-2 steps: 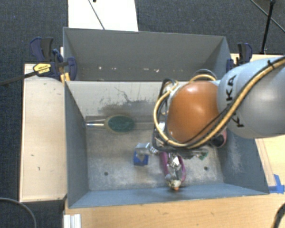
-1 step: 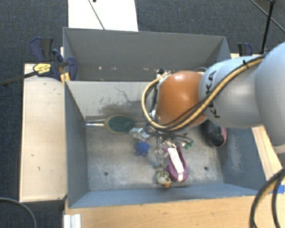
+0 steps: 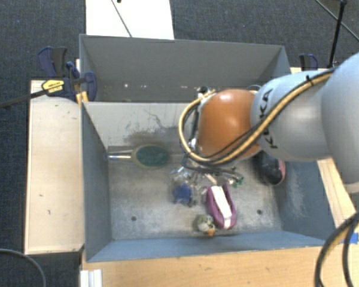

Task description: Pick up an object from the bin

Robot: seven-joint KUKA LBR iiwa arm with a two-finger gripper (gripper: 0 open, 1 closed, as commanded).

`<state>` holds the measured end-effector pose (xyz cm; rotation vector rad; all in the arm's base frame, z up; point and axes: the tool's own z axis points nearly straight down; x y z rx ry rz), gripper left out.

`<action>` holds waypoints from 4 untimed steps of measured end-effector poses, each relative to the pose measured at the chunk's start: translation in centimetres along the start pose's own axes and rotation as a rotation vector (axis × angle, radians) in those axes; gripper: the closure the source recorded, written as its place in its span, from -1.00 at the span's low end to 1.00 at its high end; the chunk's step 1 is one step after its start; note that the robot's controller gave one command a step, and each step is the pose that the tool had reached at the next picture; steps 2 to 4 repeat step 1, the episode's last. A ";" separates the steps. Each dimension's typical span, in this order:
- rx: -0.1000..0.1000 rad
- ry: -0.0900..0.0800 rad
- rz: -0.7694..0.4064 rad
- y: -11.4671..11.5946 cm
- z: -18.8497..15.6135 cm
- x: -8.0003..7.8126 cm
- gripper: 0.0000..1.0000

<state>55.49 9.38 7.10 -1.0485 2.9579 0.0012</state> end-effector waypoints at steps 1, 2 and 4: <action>0.005 -0.005 -0.118 0.7 -19.3 3.6 1.00; 0.005 -0.005 -0.118 0.7 -19.3 3.6 1.00; 0.005 -0.005 -0.118 0.7 -19.3 3.6 1.00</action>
Offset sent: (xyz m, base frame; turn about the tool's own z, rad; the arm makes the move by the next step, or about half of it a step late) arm -0.0343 -0.0174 0.1881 -0.1206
